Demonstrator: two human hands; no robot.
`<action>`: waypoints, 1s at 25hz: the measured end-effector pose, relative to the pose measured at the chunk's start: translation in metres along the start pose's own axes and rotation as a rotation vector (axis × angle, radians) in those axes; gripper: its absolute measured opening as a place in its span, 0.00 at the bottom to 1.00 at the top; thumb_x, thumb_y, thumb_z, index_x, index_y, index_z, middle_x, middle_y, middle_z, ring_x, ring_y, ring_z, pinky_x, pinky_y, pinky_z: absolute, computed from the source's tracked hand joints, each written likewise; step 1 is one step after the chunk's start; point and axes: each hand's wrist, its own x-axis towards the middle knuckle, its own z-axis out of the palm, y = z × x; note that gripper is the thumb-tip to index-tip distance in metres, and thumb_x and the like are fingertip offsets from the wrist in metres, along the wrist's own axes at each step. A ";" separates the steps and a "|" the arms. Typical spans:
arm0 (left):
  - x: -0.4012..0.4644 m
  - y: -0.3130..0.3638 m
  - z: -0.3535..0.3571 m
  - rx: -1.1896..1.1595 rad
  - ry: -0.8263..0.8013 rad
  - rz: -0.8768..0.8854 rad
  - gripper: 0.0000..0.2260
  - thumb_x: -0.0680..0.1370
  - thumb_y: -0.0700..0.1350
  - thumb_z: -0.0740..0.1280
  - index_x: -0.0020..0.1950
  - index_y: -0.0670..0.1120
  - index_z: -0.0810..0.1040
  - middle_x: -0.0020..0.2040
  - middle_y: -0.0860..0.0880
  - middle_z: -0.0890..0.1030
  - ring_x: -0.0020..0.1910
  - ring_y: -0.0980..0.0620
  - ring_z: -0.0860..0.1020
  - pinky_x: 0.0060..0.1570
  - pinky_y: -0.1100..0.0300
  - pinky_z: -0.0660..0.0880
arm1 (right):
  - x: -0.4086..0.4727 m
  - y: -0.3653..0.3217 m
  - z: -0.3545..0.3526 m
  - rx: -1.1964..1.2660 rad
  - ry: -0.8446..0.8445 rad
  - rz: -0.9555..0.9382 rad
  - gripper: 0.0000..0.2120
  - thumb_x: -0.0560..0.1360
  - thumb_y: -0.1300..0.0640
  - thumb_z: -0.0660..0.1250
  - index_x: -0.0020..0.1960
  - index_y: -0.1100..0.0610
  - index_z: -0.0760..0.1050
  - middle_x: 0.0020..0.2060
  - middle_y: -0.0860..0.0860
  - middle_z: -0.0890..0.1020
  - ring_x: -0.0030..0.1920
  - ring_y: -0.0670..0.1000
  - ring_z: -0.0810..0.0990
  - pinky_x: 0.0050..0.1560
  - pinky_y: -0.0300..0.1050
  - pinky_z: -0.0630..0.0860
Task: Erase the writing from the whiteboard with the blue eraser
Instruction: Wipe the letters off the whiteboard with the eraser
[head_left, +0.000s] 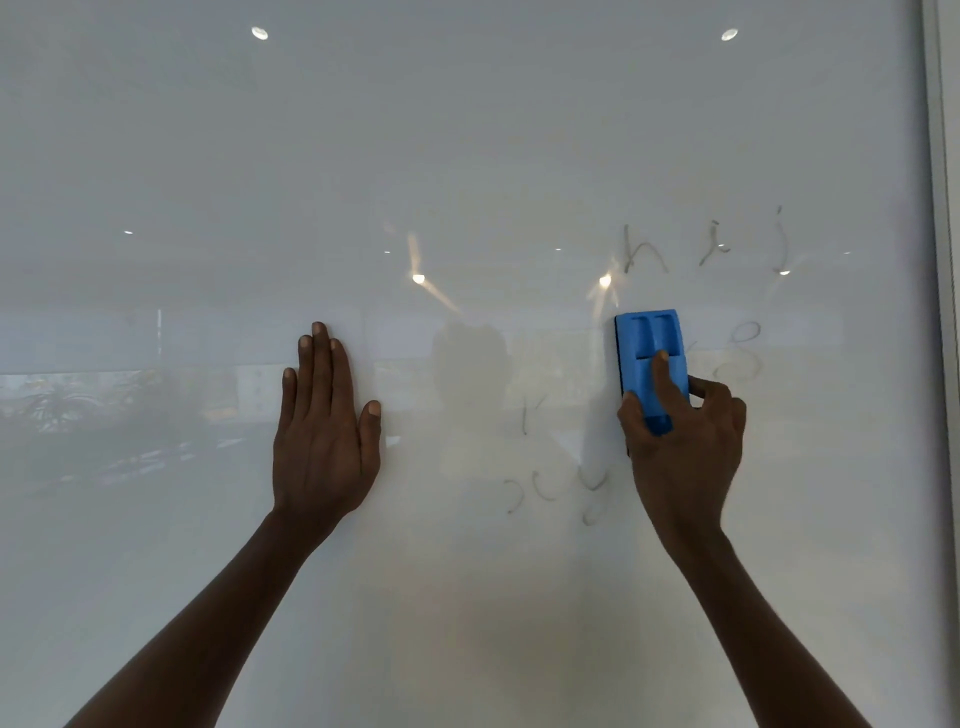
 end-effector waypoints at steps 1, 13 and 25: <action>0.000 0.000 0.000 0.002 -0.001 0.000 0.30 0.84 0.48 0.52 0.82 0.37 0.49 0.84 0.39 0.49 0.83 0.44 0.46 0.82 0.47 0.49 | -0.005 -0.007 0.003 0.024 0.007 0.003 0.28 0.71 0.54 0.74 0.69 0.51 0.71 0.52 0.60 0.76 0.51 0.57 0.71 0.44 0.44 0.70; -0.002 -0.003 0.003 -0.011 -0.024 -0.020 0.31 0.84 0.50 0.51 0.83 0.40 0.45 0.84 0.42 0.46 0.84 0.47 0.44 0.82 0.52 0.44 | -0.077 -0.061 0.018 -0.055 -0.273 -0.675 0.20 0.72 0.53 0.68 0.64 0.48 0.76 0.56 0.55 0.80 0.45 0.55 0.75 0.44 0.49 0.72; -0.054 0.027 0.008 0.020 -0.079 -0.045 0.31 0.83 0.50 0.51 0.82 0.36 0.50 0.83 0.38 0.49 0.83 0.43 0.47 0.81 0.44 0.52 | -0.040 -0.006 -0.014 -0.128 -0.246 -0.551 0.22 0.70 0.53 0.70 0.63 0.48 0.77 0.53 0.55 0.80 0.45 0.57 0.76 0.43 0.50 0.71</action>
